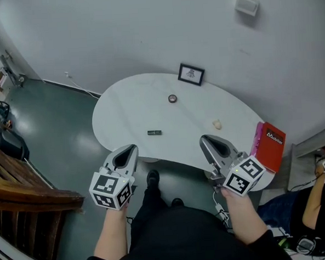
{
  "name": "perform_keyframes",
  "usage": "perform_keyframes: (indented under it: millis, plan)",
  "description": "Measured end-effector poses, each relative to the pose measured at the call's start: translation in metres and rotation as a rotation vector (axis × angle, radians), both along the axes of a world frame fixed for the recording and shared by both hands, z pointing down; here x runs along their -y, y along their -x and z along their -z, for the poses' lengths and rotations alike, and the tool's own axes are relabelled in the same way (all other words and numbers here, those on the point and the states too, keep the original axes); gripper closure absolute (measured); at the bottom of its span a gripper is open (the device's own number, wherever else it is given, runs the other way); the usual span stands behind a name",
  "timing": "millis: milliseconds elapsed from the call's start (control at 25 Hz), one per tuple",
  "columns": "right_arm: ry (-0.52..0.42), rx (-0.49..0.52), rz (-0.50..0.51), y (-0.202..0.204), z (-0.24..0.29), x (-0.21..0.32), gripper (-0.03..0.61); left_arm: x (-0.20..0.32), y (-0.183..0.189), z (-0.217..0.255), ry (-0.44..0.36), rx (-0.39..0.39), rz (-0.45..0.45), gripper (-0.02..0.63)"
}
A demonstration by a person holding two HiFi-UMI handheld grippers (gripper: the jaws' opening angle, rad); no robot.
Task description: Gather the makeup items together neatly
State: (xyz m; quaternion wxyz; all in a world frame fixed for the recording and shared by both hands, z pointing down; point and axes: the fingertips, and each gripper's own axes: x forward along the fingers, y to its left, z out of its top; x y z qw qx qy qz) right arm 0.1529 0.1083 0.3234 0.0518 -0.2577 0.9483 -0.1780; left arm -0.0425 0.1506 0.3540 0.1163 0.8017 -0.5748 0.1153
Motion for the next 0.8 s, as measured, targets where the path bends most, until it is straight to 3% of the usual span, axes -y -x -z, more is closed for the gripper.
perform_keyframes:
  millis: [480,800]
  plan:
    - [0.058,-0.062,-0.112,0.066,-0.016,0.101,0.543,0.117,0.037,-0.036,0.034,0.018,-0.240,0.591]
    - [0.122,-0.089,-0.226,0.087,-0.030,0.138,0.543,0.160,0.042,-0.069,0.091,-0.025,-0.404,0.600]
